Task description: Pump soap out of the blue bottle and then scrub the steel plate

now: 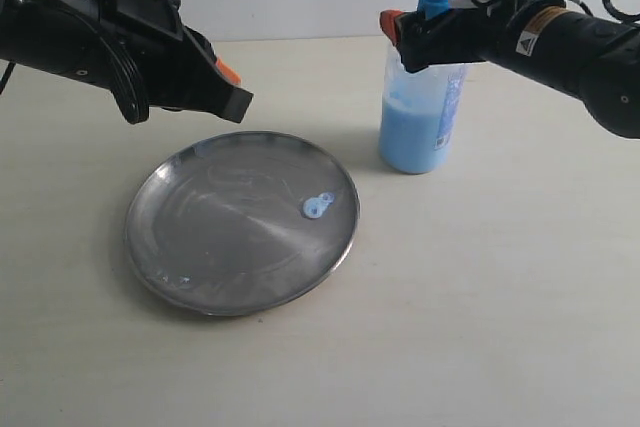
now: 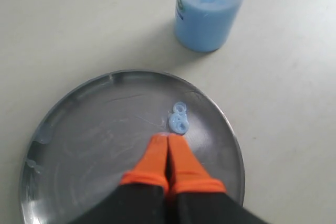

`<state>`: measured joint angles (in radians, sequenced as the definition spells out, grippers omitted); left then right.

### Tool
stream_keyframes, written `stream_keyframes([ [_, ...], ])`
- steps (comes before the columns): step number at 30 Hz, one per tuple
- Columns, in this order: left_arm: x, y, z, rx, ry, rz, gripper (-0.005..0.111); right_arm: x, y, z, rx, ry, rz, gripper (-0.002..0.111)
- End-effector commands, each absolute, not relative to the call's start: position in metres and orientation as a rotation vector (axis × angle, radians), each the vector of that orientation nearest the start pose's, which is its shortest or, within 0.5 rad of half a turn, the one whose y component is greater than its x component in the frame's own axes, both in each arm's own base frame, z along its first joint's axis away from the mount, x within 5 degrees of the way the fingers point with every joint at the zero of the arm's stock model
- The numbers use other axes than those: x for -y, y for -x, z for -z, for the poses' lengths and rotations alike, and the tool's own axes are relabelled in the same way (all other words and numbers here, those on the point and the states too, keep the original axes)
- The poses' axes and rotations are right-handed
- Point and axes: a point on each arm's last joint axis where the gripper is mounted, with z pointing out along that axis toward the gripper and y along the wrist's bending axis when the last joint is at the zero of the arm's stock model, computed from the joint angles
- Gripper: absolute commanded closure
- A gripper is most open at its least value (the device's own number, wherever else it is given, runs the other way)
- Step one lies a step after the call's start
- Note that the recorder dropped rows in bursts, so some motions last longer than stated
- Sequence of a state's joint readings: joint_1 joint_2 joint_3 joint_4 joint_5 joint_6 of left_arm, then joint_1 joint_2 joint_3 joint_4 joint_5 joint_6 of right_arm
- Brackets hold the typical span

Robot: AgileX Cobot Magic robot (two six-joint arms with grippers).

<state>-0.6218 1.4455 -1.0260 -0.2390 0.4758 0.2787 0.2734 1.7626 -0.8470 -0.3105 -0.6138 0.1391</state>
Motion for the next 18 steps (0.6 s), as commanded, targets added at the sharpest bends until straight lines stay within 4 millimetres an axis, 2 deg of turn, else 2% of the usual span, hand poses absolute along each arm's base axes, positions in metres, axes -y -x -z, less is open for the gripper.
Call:
stream_keyframes([
  [1,0.19,-0.246,-0.285,-2.214,-0.842,0.406,0.107,-0.112,-0.341,-0.219,-1.736,0.44,-0.297,0.003],
  [10,0.19,-0.246,-0.285,-2.198,-0.863,0.395,0.107,-0.108,-0.328,-0.231,-1.86,0.469,-0.253,0.003],
  [18,0.19,-0.246,-0.286,-2.194,-0.86,0.395,0.107,-0.121,-0.303,-0.249,-1.956,0.509,-0.225,0.003],
])
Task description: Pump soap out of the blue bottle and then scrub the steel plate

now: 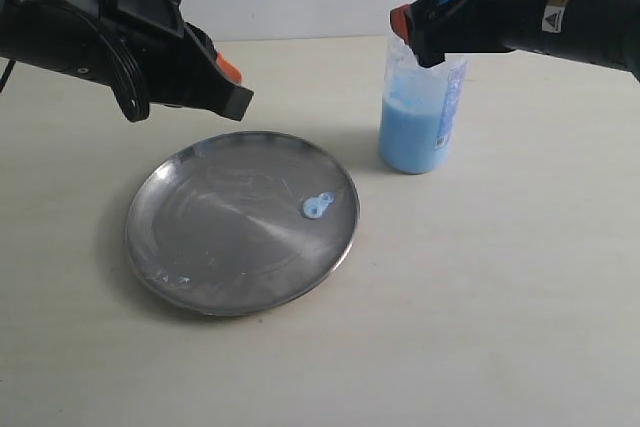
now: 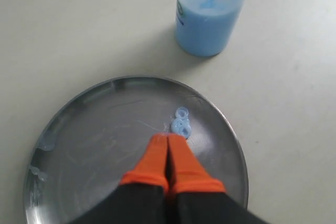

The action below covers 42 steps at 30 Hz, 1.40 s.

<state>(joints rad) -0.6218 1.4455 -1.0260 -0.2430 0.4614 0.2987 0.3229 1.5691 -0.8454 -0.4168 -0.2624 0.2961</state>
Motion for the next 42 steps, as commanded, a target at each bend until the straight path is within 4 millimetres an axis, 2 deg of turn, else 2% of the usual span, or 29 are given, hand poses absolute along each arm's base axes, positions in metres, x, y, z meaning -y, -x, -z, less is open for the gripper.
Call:
stream_keyframes([
  [1,0.19,-0.247,-0.286,-2.192,-0.859,0.395,0.107,-0.121,-0.299,-0.25,-1.985,0.516,-0.207,0.003],
  [7,0.19,-0.247,-0.286,-2.186,-0.855,0.395,0.107,-0.113,-0.268,-0.268,-2.13,0.528,-0.088,0.003],
  [14,0.192,-0.246,-0.286,-2.2,-0.828,0.431,0.107,-0.08,-0.223,-0.303,-2.236,0.505,0.091,0.003],
  [17,0.192,-0.246,-0.286,-2.199,-0.829,0.432,0.107,-0.066,-0.201,-0.319,-2.239,0.493,0.13,0.003],
  [21,0.192,-0.246,-0.286,-2.2,-0.822,0.438,0.107,-0.054,-0.167,-0.336,-2.248,0.458,0.068,0.006],
  [29,0.195,-0.245,-0.287,-2.219,-0.764,0.509,0.107,-0.032,-0.103,-0.367,-2.102,0.372,-0.092,0.012],
  [34,0.198,-0.243,-0.289,-2.247,-0.681,0.606,0.107,-0.019,-0.072,-0.379,-1.975,0.339,-0.136,0.015],
  [38,0.199,-0.241,-0.287,-2.256,-0.716,0.604,0.107,-0.012,-0.057,-0.386,-1.871,0.356,-0.125,0.018],
  [42,0.198,-0.239,-0.287,-2.265,-0.737,0.602,0.107,-0.012,-0.056,-0.388,-1.85,0.353,-0.13,0.025],
])
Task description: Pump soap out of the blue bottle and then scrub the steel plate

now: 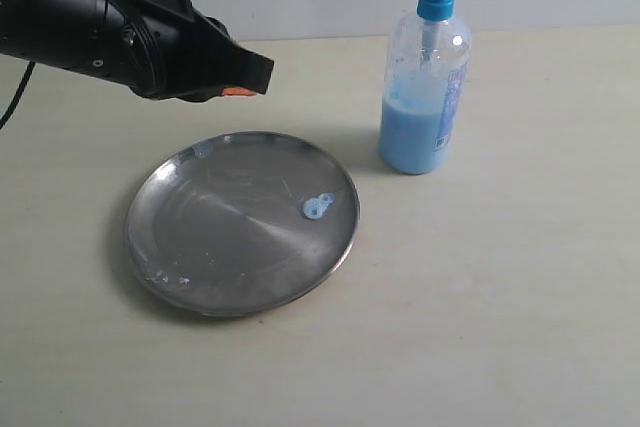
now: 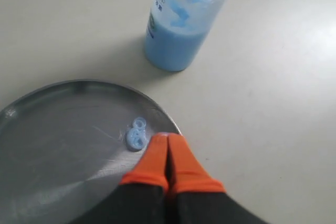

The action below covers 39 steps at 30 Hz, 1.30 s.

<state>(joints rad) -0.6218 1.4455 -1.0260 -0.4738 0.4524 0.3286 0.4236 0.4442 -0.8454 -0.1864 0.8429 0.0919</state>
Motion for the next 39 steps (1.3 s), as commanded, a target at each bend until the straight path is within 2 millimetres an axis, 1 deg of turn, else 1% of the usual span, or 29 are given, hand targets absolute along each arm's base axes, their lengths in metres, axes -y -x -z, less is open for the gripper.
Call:
stream_keyframes([
  [1,0.198,-0.239,-0.287,-2.261,-0.747,0.597,0.107,-0.012,-0.056,-0.388,-1.851,0.353,-0.133,0.029],
  [2,0.198,-0.239,-0.284,-2.26,-0.758,0.587,0.107,-0.012,-0.056,-0.388,-1.856,0.353,-0.131,0.039],
  [3,0.197,-0.239,-0.282,-2.263,-0.756,0.585,0.107,-0.012,-0.056,-0.387,-1.859,0.353,-0.131,0.045],
  [4,0.196,-0.238,-0.277,-2.263,-0.745,0.576,0.107,-0.012,-0.056,-0.386,-1.87,0.354,-0.13,0.058],
  [5,0.195,-0.238,-0.275,-2.264,-0.74,0.572,0.107,-0.012,-0.056,-0.386,-1.875,0.354,-0.129,0.066],
  [6,0.195,-0.238,-0.273,-2.264,-0.737,0.568,0.107,-0.012,-0.055,-0.386,-1.874,0.364,-0.129,0.079],
  [7,0.194,-0.238,-0.273,-2.265,-0.736,0.567,0.107,-0.012,-0.055,-0.386,-1.873,0.372,-0.13,0.085],
  [8,0.194,-0.238,-0.272,-2.268,-0.737,0.567,0.107,-0.014,-0.054,-0.386,-1.869,0.401,-0.131,0.094],
  [9,0.194,-0.238,-0.272,-2.268,-0.737,0.567,0.107,-0.015,-0.054,-0.385,-1.867,0.421,-0.14,0.1],
  [11,0.194,-0.238,-0.272,-2.266,-0.735,0.566,0.107,-0.017,-0.053,-0.385,-1.865,0.444,-0.152,0.108],
  [16,0.191,-0.237,-0.263,-2.267,-0.717,0.548,0.107,-0.017,-0.053,-0.385,-1.851,0.497,-0.121,0.108],
  [25,0.191,-0.238,-0.26,-2.268,-0.709,0.543,0.107,-0.017,-0.053,-0.385,-1.845,0.518,-0.108,0.108],
  [28,0.191,-0.238,-0.26,-2.258,-0.732,0.532,0.107,-0.017,-0.053,-0.385,-1.837,0.544,-0.089,0.108],
  [31,0.191,-0.237,-0.26,-2.253,-0.751,0.525,0.107,-0.018,-0.054,-0.375,-1.844,0.551,-0.085,0.108],
  [35,0.191,-0.236,-0.259,-2.242,-0.814,0.503,0.107,-0.019,-0.055,-0.353,-1.825,0.552,-0.088,0.108],
  [39,0.193,-0.236,-0.249,-2.298,-0.846,0.505,0.107,-0.018,-0.053,-0.341,-1.771,0.542,-0.096,0.108],
])
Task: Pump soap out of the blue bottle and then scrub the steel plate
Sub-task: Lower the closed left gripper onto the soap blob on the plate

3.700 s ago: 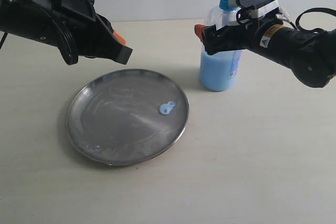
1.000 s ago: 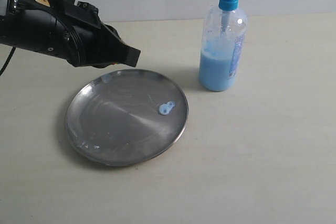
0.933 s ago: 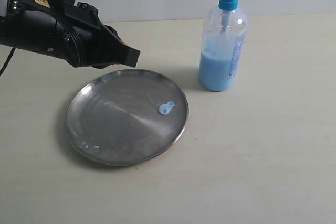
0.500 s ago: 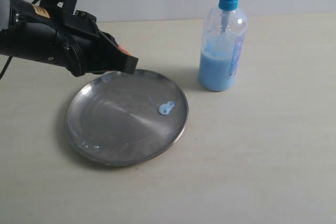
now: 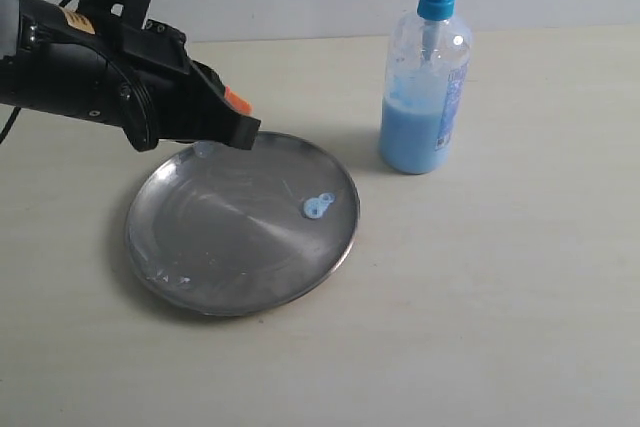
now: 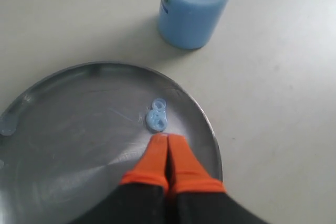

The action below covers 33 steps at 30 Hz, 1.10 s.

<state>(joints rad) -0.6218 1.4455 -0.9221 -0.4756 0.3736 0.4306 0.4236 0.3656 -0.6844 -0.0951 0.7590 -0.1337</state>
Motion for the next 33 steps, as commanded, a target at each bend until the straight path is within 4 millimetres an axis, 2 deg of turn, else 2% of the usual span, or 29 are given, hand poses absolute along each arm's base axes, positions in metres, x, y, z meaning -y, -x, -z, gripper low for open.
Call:
stream_keyframes([
  [1,0.194,-0.237,-0.243,-2.326,-0.858,0.504,0.107,-0.018,-0.052,-0.338,-1.759,0.539,-0.097,0.108],
  [5,0.198,-0.239,-0.222,-2.418,-0.892,0.5,0.107,-0.016,-0.05,-0.332,-1.732,0.538,-0.085,0.108],
  [9,0.202,-0.243,-0.206,-2.485,-0.853,0.523,0.107,-0.016,-0.051,-0.325,-1.729,0.561,-0.061,0.108],
  [16,0.208,-0.252,-0.18,-2.555,-0.797,0.525,0.107,-0.014,-0.043,-0.299,-1.657,0.544,-0.074,0.108],
  [20,0.216,-0.258,-0.178,-2.587,-0.796,0.559,0.107,-0.011,-0.035,-0.301,-1.567,0.515,-0.086,0.108],
  [27,0.229,-0.274,-0.178,-2.585,-0.801,0.585,0.107,-0.013,-0.038,-0.295,-1.541,0.51,-0.092,0.108],
  [33,0.24,-0.287,-0.166,-2.617,-0.815,0.593,0.107,-0.015,-0.041,-0.293,-1.532,0.512,-0.094,0.108],
])
